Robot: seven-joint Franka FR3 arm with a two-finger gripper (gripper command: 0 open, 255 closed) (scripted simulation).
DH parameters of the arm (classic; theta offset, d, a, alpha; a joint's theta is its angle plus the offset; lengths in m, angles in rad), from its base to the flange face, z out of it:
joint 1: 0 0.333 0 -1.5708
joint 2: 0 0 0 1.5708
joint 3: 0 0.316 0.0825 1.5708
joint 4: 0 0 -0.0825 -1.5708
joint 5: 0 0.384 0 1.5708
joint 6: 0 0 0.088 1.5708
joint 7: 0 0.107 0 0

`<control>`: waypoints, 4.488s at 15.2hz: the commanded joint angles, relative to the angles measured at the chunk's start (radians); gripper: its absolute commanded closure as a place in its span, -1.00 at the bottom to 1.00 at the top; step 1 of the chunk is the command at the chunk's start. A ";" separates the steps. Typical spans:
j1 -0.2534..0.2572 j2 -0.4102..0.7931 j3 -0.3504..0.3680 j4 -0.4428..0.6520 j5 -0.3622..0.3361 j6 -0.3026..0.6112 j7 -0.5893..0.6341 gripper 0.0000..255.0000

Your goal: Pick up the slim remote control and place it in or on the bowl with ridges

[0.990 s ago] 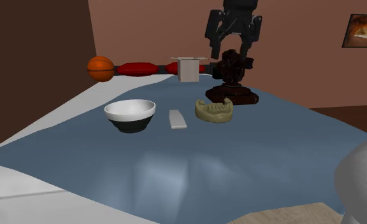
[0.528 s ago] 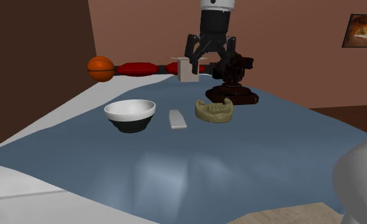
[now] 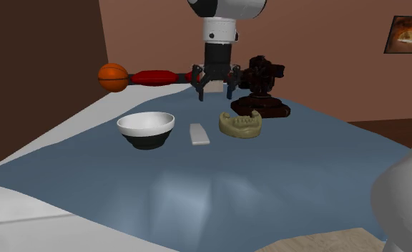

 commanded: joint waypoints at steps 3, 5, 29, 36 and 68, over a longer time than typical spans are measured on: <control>-0.007 0.167 0.012 0.105 -0.037 0.037 0.067 -1.00; -0.007 0.250 0.014 0.166 -0.056 0.047 0.101 -1.00; 0.026 0.689 -0.020 0.484 -0.138 0.107 0.232 -1.00; 0.026 0.689 -0.020 0.484 -0.138 0.107 0.232 1.00; 0.026 0.589 -0.007 0.715 -0.114 -0.223 0.213 1.00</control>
